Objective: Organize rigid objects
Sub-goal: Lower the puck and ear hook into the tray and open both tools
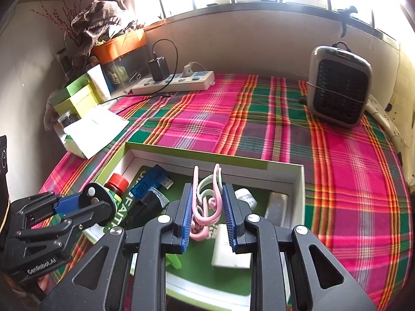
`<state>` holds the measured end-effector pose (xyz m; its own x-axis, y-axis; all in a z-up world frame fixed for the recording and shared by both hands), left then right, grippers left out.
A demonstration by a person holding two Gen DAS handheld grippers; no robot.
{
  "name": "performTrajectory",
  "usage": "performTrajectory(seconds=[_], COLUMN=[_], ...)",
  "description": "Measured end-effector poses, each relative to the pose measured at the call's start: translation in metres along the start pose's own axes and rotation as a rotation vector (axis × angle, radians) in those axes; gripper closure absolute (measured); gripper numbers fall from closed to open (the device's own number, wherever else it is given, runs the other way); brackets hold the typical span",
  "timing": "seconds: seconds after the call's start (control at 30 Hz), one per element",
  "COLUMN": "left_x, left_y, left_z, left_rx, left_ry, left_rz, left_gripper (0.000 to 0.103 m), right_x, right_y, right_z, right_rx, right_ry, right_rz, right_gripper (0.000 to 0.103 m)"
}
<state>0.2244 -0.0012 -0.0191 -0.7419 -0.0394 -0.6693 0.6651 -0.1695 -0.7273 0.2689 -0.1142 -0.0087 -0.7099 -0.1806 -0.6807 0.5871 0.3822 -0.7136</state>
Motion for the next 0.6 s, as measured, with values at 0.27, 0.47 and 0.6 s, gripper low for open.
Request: performTrajectory(seconds=[0.27,0.47,0.6], left_x=[-0.001,0.0,0.001], left_y=[0.009,0.014,0.017], left_z=[-0.002,-0.001,0.0], left_rx=[0.008,0.014,0.021], left_ry=[-0.004,-0.003,-0.006], left_rz=[-0.014,-0.023,-0.027], left_gripper=[0.074,0.074,0.074], right_x=[0.001,0.001,0.002], right_y=[0.021,0.033,0.038], right_z=[-0.002,0.001,-0.001], right_rx=[0.001,0.006,0.011], right_ry=[-0.009,-0.008,-0.019], right_rz=[-0.039,-0.055,-0.065], right_gripper=[0.079,0.079,0.079])
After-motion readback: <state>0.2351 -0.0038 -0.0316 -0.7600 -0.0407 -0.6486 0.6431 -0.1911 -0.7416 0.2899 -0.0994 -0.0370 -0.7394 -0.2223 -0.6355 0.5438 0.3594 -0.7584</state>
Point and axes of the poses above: each gripper's, at about its wrist camera, not at the fingertips, and y roughly the way its jaws point, z to its right, x to its underside, the point moved 8 cm from there along y, roughly the way its jaws point, and after that the axes turned 1 degree about -z, right-handed, at the moved point
